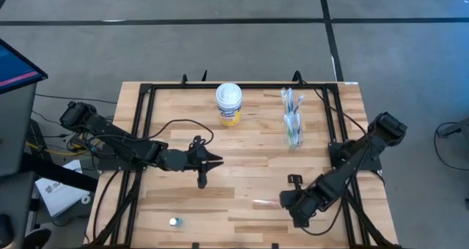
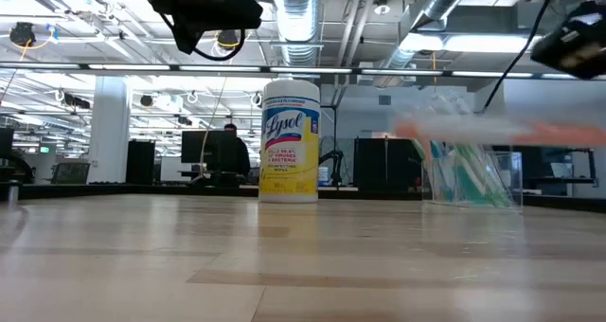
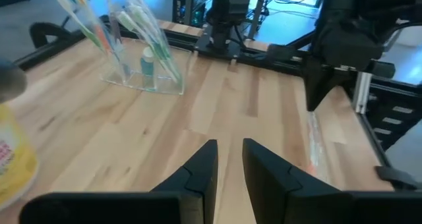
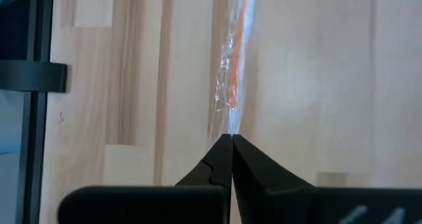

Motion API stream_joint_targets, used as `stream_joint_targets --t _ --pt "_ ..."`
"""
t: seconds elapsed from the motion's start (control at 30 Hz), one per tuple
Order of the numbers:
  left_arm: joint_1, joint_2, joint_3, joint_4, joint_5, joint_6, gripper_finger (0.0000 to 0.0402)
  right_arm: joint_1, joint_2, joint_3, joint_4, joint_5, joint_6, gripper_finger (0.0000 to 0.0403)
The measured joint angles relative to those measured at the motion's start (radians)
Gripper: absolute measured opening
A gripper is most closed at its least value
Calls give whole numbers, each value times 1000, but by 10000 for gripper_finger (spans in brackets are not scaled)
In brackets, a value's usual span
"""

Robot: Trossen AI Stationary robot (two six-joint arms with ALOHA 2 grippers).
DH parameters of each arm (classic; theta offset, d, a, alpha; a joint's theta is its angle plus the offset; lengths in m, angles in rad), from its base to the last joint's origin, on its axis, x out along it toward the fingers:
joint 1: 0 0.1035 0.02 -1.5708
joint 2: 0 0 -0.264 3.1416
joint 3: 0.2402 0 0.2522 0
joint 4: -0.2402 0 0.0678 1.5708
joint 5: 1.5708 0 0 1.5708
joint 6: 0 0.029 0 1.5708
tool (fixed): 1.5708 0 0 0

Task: Pick & Place toothbrushing station
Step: Put the orange toothbrush into the transparent organizer

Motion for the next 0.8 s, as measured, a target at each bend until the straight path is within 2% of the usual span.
stream_joint_targets --t 0.2,0.33,0.53,0.8 --pt "0 21 0 32 35 -34 67 -35 0 81 -89 31 -88 0" --pt "17 80 0 105 49 -61 67 -60 0 128 -127 57 -157 0" --pt "94 182 0 246 258 -143 67 -112 0 183 -184 58 -237 0" --pt "190 278 0 338 538 -285 79 -167 1 225 -228 57 -337 0"
